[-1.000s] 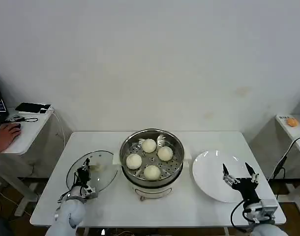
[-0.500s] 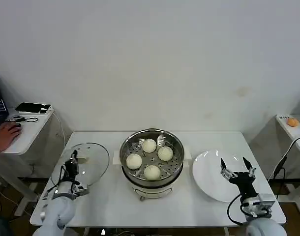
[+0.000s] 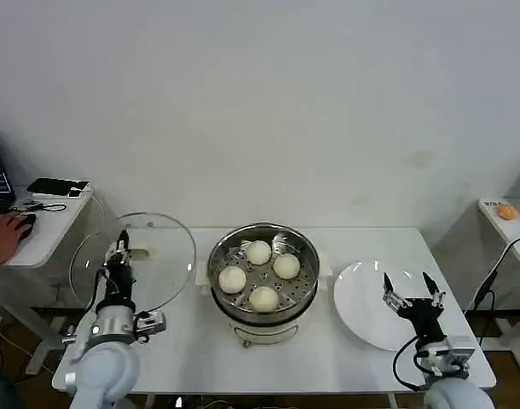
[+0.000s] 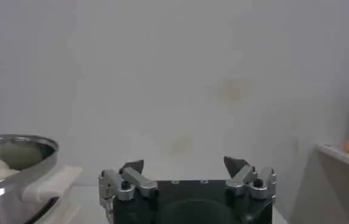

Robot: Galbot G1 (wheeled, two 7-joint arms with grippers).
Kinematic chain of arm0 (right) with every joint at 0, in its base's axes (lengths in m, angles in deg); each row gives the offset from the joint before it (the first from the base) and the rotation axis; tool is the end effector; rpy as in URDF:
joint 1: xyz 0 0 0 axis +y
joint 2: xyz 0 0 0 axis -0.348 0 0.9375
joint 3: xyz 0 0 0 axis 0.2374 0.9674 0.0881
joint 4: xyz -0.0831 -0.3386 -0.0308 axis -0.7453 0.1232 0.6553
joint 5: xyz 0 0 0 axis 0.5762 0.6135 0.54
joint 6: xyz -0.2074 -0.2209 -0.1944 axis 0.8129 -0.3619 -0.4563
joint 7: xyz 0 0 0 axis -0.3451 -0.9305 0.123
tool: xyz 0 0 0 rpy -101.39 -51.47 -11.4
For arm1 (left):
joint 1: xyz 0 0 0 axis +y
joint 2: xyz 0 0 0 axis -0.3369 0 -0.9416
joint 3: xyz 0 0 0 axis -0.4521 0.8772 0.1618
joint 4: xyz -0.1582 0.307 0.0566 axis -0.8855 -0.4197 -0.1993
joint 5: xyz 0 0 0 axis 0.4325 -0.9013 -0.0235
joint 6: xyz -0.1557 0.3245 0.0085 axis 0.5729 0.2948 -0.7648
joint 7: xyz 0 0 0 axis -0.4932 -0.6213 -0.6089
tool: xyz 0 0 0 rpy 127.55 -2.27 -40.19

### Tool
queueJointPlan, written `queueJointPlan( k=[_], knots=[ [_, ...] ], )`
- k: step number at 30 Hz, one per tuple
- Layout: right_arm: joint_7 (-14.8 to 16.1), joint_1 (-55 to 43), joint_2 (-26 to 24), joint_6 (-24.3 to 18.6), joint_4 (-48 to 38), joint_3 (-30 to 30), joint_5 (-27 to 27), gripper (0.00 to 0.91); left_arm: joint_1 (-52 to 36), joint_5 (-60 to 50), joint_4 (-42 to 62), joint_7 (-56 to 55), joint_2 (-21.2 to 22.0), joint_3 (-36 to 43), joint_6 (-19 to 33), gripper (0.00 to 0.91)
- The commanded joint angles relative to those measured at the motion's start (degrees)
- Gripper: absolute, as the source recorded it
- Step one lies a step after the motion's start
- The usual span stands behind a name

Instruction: Take steamed baozi put them in steamer then cover it.

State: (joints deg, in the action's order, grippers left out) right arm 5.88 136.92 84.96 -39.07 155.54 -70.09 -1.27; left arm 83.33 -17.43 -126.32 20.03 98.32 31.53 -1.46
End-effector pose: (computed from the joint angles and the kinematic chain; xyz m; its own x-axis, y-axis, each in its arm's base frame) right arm 0.2126 -0.1121 -0.2855 -0.9952 0.0695 0.0690 0.0667 0.9969 -0.0426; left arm 0.2698 0.0498 -0.2403 -0.9706 -0.2019 -0.1311 -0.1181 -0.0754 0.9901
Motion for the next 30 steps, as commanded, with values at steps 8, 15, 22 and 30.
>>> queueJointPlan(
  k=[8, 15, 22, 30],
  knots=[
    [-1.0, 2.0, 2.8, 1.3, 2.5, -3.5, 4.7, 0.907, -2.6, -10.4, -6.4, 4.3, 4.2, 17.9, -4.1, 0.000],
    [-2.5, 2.9, 3.6, 4.9, 5.1, -5.5, 3.5, 0.907, -6.5, -10.6, 3.9, 3.1, 8.2, 21.9, -3.9, 0.000],
    [-3.9, 1.0, 1.3, 7.1, 3.9, -5.6, 2.5, 0.907, -11.4, -10.8, 8.9, 5.7, 11.9, 23.8, -4.2, 0.000],
    [-4.2, -2.9, 0.4, 8.5, 1.1, -3.4, 2.4, 0.907, -15.1, -11.7, 12.2, 7.4, 14.0, 24.5, -4.8, 0.000]
  ],
)
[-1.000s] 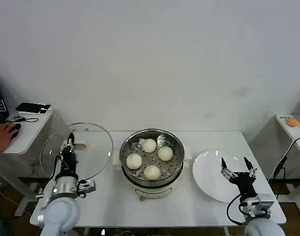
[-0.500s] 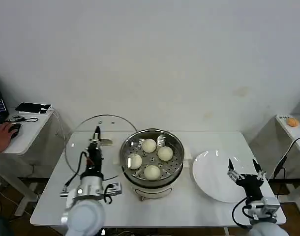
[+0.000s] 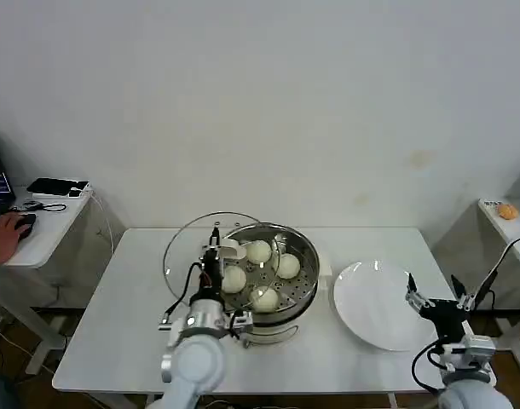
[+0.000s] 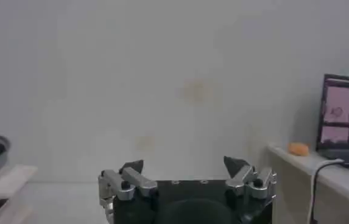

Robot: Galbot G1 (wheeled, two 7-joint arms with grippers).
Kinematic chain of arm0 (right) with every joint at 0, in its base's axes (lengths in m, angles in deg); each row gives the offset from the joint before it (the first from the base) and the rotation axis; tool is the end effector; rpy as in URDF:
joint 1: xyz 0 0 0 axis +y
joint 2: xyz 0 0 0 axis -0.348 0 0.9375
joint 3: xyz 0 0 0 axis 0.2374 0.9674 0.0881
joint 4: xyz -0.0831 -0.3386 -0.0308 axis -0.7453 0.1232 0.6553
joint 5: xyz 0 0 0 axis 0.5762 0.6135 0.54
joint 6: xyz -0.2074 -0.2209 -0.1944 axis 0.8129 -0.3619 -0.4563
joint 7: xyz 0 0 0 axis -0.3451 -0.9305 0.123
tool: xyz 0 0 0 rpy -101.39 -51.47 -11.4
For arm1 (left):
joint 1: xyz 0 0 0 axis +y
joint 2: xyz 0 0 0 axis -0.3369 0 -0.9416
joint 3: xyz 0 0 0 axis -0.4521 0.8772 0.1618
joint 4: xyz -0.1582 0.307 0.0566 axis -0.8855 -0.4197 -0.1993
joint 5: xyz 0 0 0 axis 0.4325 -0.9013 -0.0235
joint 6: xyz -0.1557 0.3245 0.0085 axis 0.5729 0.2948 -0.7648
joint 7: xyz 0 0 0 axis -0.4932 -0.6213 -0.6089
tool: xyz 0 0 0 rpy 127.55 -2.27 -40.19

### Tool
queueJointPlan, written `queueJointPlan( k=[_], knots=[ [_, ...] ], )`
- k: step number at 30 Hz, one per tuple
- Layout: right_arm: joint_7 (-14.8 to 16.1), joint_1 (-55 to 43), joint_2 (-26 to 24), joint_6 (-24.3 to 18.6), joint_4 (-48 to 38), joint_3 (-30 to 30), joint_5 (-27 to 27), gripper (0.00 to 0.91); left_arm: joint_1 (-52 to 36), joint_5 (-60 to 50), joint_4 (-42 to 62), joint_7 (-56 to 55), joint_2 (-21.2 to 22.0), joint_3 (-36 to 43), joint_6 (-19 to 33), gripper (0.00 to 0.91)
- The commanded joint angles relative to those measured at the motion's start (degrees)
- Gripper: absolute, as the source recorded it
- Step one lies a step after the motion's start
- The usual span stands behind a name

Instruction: Take steamed baozi put them in steamer then cover it.

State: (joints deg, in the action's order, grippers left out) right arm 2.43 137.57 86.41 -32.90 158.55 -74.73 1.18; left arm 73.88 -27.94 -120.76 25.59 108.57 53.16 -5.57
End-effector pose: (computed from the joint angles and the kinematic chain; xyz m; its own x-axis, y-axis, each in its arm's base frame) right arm 0.2063 -0.1250 -0.2634 -0.9741 0.2022 0.1009 0.1914 0.9756 -0.1074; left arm 0.2883 -0.0964 -0.2504 -0.9979 -0.0117 -0.0637 -0.0637 0.0054 0.9980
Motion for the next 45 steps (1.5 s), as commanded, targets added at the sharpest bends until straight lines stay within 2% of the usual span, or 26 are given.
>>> queueJointPlan(
  k=[1, 7, 13, 19, 34, 45],
  knots=[
    [-0.8, -4.2, -1.0, 2.4, -2.6, 1.6, 0.1, 0.907, -6.0, -1.1, 6.9, 2.0, 4.0, 2.8, -0.9, 0.000],
    [-0.7, -7.0, -0.7, 2.5, -5.5, 3.4, 0.4, 0.907, -7.2, 0.1, 9.3, 0.5, 6.0, 2.2, -2.7, 0.000],
    [-0.5, -9.1, -0.6, 1.9, -7.5, 4.6, 1.9, 0.907, -4.3, 1.3, 9.6, -4.0, 7.9, 2.3, -4.7, 0.000],
    [-0.4, -11.2, -0.1, 1.2, -8.5, 5.8, 3.3, 0.907, -2.7, -1.8, 8.6, -4.3, 11.9, 3.0, -5.2, 0.000],
    [-0.2, -12.5, 2.5, 1.1, -9.1, 6.7, 4.9, 0.907, -2.8, -1.1, 10.4, -4.3, 11.8, 7.6, -5.7, 0.000],
    [0.0, -12.4, 3.6, 0.9, -9.7, 7.2, 5.8, 0.907, -3.8, -1.5, 11.0, -2.4, 11.5, 7.7, -5.7, 0.000]
  ],
)
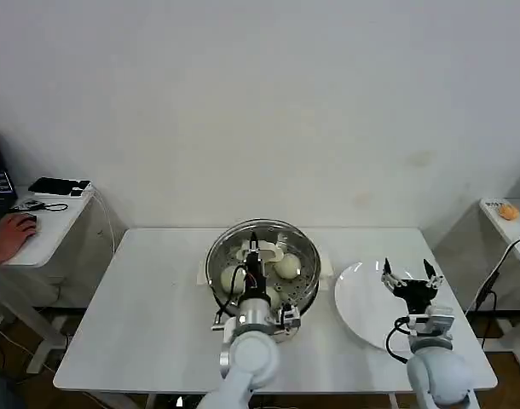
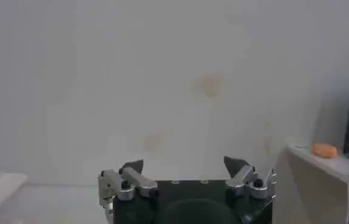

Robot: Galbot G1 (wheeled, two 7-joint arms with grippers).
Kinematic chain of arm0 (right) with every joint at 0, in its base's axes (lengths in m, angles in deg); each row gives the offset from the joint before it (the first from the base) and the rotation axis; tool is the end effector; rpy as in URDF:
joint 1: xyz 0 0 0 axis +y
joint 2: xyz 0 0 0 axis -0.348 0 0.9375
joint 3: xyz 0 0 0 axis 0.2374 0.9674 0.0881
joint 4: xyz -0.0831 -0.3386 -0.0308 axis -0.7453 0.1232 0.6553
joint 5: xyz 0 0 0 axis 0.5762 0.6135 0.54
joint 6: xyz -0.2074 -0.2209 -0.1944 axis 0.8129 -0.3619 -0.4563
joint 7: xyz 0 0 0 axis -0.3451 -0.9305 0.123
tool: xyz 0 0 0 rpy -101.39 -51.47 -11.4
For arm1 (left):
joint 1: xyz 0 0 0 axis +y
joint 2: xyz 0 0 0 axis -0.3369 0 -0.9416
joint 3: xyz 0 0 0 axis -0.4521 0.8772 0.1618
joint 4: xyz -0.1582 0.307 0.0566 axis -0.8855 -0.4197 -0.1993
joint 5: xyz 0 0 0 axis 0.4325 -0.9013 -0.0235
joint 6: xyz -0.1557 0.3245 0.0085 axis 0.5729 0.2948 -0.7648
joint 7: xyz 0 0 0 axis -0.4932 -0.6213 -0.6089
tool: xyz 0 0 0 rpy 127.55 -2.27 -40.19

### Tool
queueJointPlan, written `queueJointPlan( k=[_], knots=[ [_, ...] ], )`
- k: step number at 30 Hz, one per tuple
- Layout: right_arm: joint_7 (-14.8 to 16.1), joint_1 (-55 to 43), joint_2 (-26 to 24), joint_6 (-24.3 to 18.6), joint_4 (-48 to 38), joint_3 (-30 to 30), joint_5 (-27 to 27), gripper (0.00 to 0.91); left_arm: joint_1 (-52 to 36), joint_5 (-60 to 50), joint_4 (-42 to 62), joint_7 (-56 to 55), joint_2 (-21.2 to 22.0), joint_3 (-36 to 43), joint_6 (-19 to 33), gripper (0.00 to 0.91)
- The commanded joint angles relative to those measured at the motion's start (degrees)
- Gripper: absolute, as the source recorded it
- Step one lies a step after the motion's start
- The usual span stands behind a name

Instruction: Take steamed baozi put them in steamer then cover it.

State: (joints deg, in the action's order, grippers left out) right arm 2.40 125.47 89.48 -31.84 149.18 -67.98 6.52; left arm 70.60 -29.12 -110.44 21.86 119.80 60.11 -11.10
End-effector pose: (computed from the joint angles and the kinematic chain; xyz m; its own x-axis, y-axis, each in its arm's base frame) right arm 0.2698 -0.0993 -0.2868 -0.9782 0.1813 0.1010 0.1716 0.9803 -0.0981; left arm 0.3000 -0.1866 -0.2711 -0.9997 -0.0154 -0.0190 -0.0207 0.1250 0.9919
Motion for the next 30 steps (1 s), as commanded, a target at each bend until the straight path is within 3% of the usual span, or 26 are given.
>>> queueJointPlan(
  k=[1, 30],
  knots=[
    [0.0, -0.3, 0.5, -0.2, -0.3, 0.5, 0.5, 0.907, -0.8, -0.4, 1.0, 1.7, 0.1, 0.6, -0.2, 0.000],
    [0.2, -1.1, 0.0, -0.5, -1.8, 0.3, 0.0, 0.907, -4.0, 0.1, 3.0, 6.9, -0.5, 2.0, -0.6, 0.000]
  ],
)
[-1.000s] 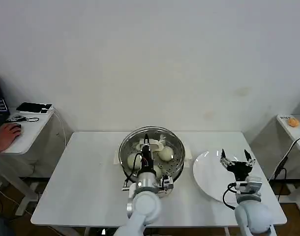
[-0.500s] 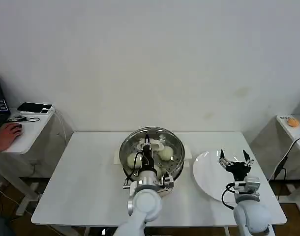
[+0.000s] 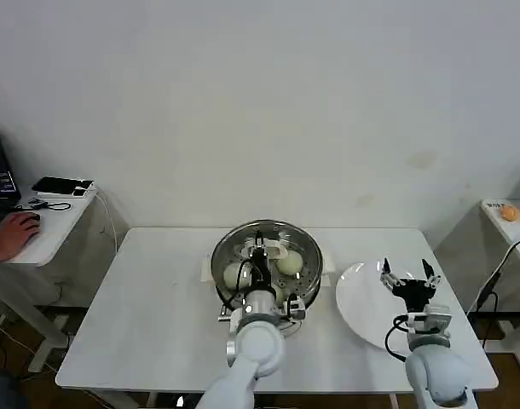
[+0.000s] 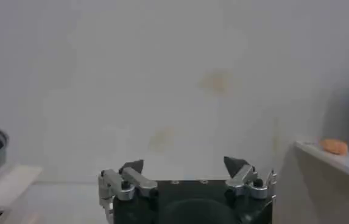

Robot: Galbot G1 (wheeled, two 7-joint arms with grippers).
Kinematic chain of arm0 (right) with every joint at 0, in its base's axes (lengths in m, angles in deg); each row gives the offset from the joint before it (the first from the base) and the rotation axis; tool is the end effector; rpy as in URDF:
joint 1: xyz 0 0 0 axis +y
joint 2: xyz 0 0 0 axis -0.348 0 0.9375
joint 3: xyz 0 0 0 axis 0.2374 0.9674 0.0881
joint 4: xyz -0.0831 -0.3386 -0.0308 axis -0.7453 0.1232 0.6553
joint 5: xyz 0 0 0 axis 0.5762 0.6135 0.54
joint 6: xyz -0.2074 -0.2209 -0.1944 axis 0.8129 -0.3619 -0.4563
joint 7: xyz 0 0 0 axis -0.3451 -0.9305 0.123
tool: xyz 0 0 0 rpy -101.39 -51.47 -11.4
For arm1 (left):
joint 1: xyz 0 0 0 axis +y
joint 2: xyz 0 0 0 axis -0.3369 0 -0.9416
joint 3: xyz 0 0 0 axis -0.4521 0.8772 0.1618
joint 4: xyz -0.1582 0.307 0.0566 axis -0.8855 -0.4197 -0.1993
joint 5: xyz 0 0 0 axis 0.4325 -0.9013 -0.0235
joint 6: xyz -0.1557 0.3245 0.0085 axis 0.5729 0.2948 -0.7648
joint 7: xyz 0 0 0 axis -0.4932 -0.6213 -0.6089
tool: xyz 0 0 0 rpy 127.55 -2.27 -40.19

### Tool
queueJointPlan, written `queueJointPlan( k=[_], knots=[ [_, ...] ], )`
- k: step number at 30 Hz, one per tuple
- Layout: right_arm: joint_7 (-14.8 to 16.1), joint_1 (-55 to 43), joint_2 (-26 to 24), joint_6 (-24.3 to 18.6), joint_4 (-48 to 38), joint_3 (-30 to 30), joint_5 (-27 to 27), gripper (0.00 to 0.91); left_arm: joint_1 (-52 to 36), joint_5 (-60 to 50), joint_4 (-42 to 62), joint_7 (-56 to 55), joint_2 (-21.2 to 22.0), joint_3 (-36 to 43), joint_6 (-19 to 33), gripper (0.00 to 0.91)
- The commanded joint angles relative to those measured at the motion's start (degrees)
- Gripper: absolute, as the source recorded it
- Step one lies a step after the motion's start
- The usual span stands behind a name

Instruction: Take steamed baozi put them in steamer then cover it.

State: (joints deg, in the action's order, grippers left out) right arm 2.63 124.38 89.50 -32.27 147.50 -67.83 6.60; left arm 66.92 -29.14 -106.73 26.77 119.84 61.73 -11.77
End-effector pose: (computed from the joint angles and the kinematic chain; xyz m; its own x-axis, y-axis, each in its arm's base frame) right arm 0.2763 -0.1014 -0.2920 -0.9777 0.1826 0.1038 0.1728 0.9802 -0.0972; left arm 0.3164 -0.1980 -0.2740 -0.9983 0.0102 0.0574 0.0581 0.0927 0.9940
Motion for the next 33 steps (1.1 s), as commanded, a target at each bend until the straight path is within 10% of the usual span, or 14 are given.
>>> queueJointPlan(
  k=[1, 33],
  knots=[
    [0.0, 0.0, 0.1, -0.1, -0.1, 0.2, 0.0, 0.907, -0.3, 0.2, -1.0, 2.3, -0.8, 0.5, 0.0, 0.000],
    [0.1, -0.3, 0.4, -0.6, -1.0, 0.5, 0.2, 0.907, -2.0, 0.0, -1.5, 4.0, -2.1, 0.1, 0.4, 0.000]
  ],
)
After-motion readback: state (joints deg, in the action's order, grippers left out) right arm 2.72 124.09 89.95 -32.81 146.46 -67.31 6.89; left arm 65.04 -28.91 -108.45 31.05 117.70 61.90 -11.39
